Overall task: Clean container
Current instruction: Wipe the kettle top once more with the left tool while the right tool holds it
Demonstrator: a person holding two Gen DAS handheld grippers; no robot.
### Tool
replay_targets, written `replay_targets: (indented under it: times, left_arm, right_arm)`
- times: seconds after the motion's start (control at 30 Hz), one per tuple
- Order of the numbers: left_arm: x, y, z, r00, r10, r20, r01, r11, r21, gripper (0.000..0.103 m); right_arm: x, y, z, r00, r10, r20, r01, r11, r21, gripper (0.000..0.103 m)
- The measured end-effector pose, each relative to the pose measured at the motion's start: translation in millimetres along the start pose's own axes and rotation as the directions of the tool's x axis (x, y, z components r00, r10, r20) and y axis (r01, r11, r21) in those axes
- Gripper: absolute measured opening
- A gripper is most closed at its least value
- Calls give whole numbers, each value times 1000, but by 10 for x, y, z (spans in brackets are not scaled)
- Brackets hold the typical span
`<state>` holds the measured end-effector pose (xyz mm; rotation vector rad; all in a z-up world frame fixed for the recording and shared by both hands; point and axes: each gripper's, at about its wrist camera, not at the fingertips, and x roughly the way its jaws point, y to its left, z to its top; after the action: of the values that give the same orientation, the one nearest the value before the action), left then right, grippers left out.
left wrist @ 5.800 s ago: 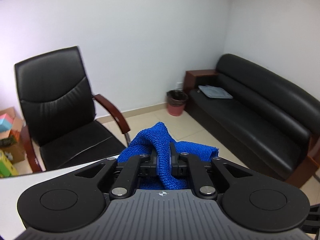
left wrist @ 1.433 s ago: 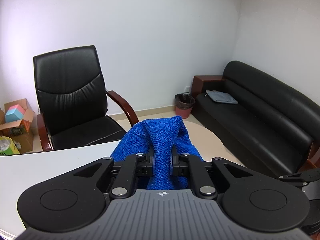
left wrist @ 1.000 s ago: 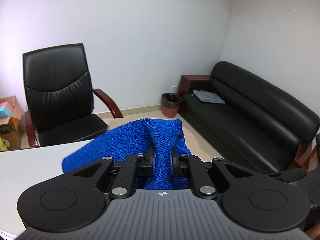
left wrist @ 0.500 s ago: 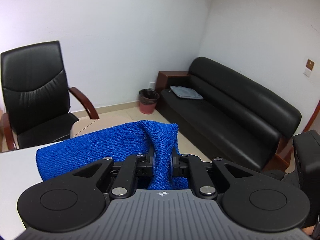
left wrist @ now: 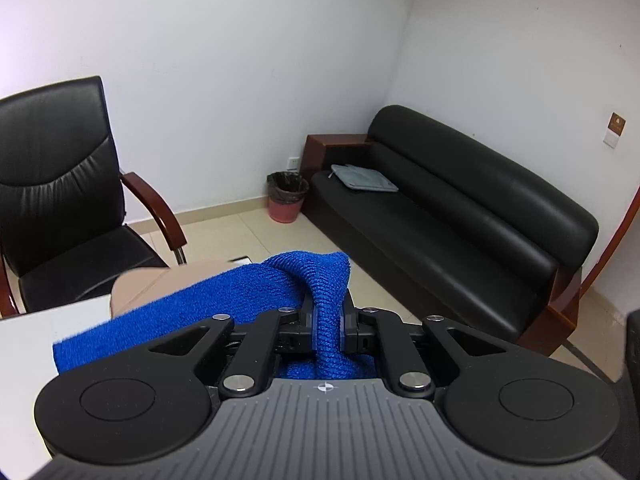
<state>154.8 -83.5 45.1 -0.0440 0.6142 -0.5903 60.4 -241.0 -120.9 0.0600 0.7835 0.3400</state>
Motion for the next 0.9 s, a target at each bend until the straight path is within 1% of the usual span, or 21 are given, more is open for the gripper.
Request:
replay_targets:
  times: [0.1, 0.23, 0.5, 0.63, 0.9]
  left_arm:
    - [42, 38, 31, 1000, 14, 8, -14, 1000, 6, 11]
    - [97, 136, 89, 998, 56, 16, -56, 998, 3, 11]
    - [107, 466, 154, 988, 151, 30, -148, 987, -69, 11]
    - [33, 602, 130, 983, 180, 39, -175, 980, -92, 11]
    - [-190, 610, 54, 973, 227, 52, -224, 973, -61, 11]
  right_arm:
    - [-8, 1, 1, 1000, -1, -1, 1, 1000, 0, 40]
    - [-28, -43, -23, 1000, -1, -1, 1, 1000, -1, 40]
    - [-34, -30, -37, 1000, -4, -6, 4, 1000, -3, 40]
    - [-30, -47, -30, 1000, -7, -11, 7, 1000, 0, 40]
    - [-28, -66, 4, 1000, -9, -12, 9, 1000, -1, 40]
